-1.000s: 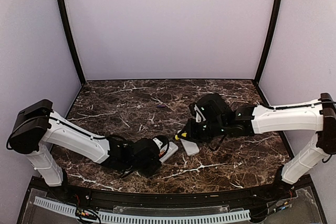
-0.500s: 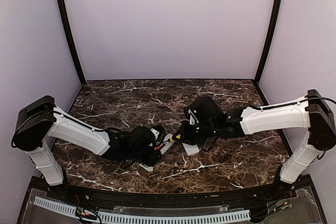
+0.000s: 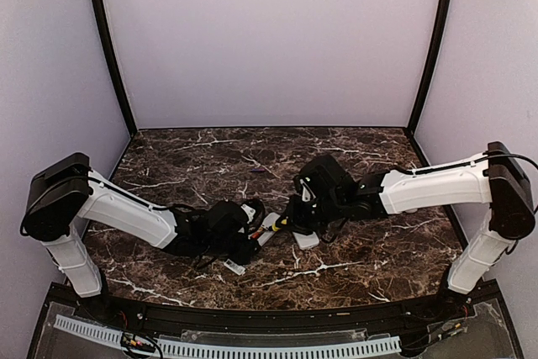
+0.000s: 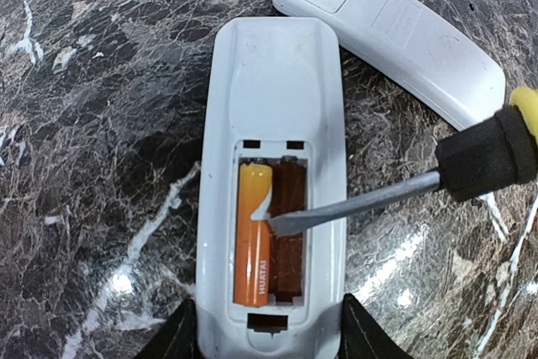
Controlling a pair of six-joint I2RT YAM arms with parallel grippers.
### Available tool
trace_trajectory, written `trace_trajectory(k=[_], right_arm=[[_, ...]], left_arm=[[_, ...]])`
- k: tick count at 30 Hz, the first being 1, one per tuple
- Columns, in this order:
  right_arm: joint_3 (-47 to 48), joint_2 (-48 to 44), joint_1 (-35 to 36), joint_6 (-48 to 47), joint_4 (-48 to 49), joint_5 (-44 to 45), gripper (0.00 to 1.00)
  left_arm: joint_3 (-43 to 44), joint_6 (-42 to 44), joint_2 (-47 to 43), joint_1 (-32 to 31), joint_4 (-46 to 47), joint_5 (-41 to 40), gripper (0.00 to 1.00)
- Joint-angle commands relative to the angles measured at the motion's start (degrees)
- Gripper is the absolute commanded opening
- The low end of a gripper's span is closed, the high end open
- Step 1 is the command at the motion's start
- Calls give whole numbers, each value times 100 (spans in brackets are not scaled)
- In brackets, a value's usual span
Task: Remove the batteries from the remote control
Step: Hold the remote control without the battery cover at the center of the board, then remove the battery from the remote control without the battery cover.
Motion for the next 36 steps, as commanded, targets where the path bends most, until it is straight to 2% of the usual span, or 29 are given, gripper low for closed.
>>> trace_trajectory(k=[1,19,29,36], right_arm=[[64,-133,-11,139,-233,121,0],[287,427,-94,163,-343,-14,0],[-374,305,-344,286,797,-100,0],[-656,356,-470,321,1606,-176,0]], left_arm=[[-50,5,86,44,-96,-2,38],[-4,46,120,43,-130,74,35],[23,38,-45,88,-207,206,33],[57,85,-100,168,-171,622,32]])
